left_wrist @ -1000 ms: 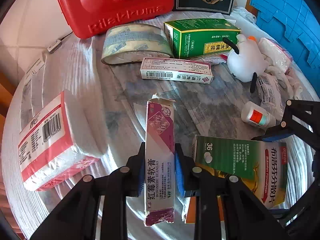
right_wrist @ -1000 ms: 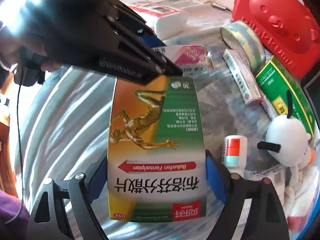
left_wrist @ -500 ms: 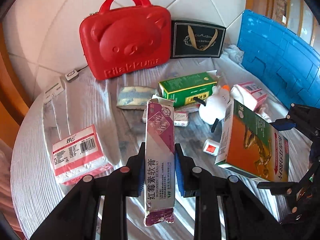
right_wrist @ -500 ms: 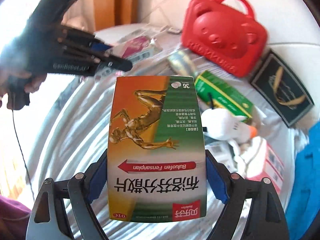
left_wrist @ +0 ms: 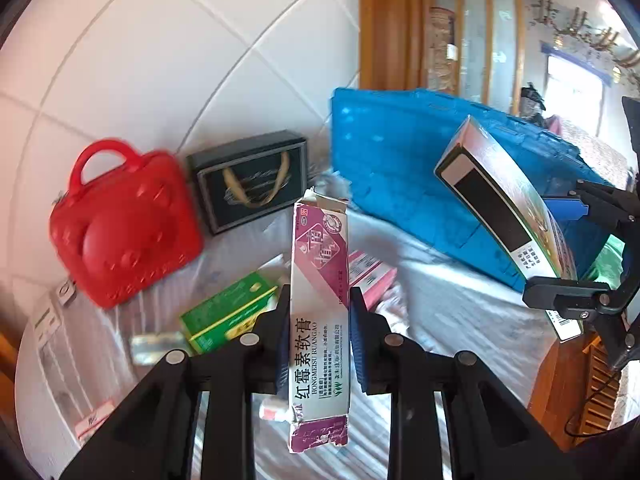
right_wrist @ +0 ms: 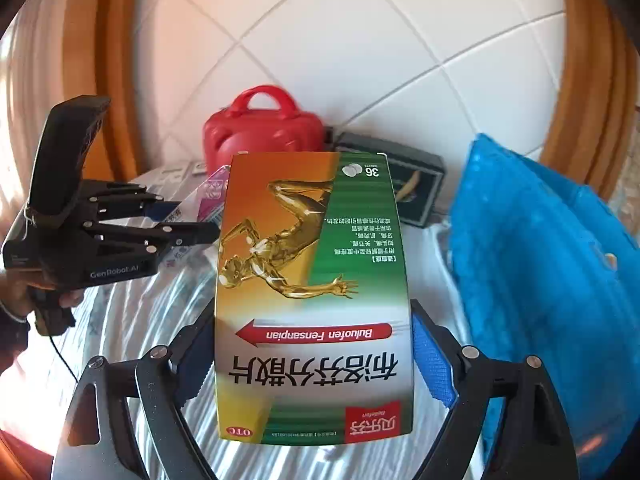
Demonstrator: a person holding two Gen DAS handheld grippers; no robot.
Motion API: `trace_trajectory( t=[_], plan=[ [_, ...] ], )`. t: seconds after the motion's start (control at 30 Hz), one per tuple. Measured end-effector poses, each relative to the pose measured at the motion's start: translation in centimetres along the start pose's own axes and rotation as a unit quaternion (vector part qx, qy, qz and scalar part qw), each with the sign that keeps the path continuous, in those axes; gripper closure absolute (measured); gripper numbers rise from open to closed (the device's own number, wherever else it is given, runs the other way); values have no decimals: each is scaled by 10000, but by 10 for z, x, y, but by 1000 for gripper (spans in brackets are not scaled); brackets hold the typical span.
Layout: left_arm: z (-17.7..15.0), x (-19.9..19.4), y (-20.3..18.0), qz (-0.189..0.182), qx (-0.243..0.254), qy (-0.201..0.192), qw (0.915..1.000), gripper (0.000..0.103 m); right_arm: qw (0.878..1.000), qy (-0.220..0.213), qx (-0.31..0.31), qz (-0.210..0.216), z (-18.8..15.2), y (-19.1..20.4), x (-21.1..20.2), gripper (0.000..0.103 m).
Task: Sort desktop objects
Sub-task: 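Lift both held boxes and carry them toward the blue bin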
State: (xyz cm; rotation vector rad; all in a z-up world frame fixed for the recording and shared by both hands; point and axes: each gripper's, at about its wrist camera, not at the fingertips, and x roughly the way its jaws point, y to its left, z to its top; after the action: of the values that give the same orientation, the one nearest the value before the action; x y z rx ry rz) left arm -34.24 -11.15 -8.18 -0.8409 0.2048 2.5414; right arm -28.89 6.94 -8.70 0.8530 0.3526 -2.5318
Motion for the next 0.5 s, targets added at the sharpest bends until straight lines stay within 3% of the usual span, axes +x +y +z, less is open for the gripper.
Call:
trace_trajectory(
  t=[0.13, 0.33, 0.5],
  plan=[
    [58, 10, -63, -454, 549, -380, 9967, 78, 9964, -405, 392, -634, 1, -61, -53, 16],
    [130, 42, -164, -1152, 980, -795, 9853, 78, 9807, -705, 754, -1660, -5, -159, -125, 16],
    [180, 73, -236, -1257, 1172, -947, 9806, 78, 9688, -725, 1101, -2100, -9, -243, -154, 16]
  ],
)
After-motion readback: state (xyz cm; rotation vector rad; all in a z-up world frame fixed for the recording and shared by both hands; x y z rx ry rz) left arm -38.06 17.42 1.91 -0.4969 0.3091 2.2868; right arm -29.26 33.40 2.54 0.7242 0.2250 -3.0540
